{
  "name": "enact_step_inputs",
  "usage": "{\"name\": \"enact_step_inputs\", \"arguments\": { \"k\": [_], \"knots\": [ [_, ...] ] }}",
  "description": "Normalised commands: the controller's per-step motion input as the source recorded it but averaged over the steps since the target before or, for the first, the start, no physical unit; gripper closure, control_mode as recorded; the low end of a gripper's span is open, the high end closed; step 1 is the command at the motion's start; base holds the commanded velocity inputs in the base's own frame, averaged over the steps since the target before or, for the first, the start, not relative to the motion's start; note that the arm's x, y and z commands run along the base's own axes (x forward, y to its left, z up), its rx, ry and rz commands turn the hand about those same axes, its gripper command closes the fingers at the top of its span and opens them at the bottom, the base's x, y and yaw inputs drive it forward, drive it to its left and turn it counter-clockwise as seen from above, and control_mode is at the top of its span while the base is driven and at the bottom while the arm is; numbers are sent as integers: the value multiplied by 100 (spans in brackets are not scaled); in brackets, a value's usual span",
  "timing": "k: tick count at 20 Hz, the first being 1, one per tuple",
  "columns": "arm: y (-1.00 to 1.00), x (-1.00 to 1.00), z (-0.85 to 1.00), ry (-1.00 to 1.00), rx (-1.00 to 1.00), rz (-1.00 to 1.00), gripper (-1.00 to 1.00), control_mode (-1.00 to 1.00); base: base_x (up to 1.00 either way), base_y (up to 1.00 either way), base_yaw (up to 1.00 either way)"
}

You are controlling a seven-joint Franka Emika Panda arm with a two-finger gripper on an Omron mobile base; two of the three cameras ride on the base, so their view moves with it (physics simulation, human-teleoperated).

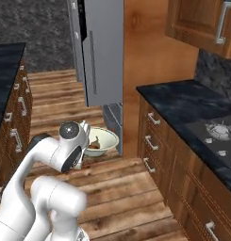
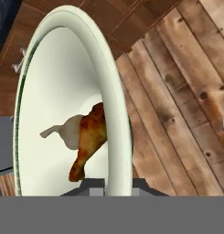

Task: Pick the chicken drumstick and garlic from their plates and place them in the bowl. Then put the bowl in the fridge.

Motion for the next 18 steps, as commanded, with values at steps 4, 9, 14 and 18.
{"name": "enact_step_inputs", "arguments": {
  "k": [4, 9, 14, 18],
  "knots": [
    [0, 0, 0, 0, 0, 0, 100, 100, 73, 0, 52],
    [0, 0, 0, 0, 0, 0, 100, 100, 74, 0, 48],
    [0, 0, 0, 0, 0, 0, 100, 100, 84, 3, 37],
    [0, 0, 0, 0, 0, 0, 100, 100, 94, 0, 18]
  ]
}}
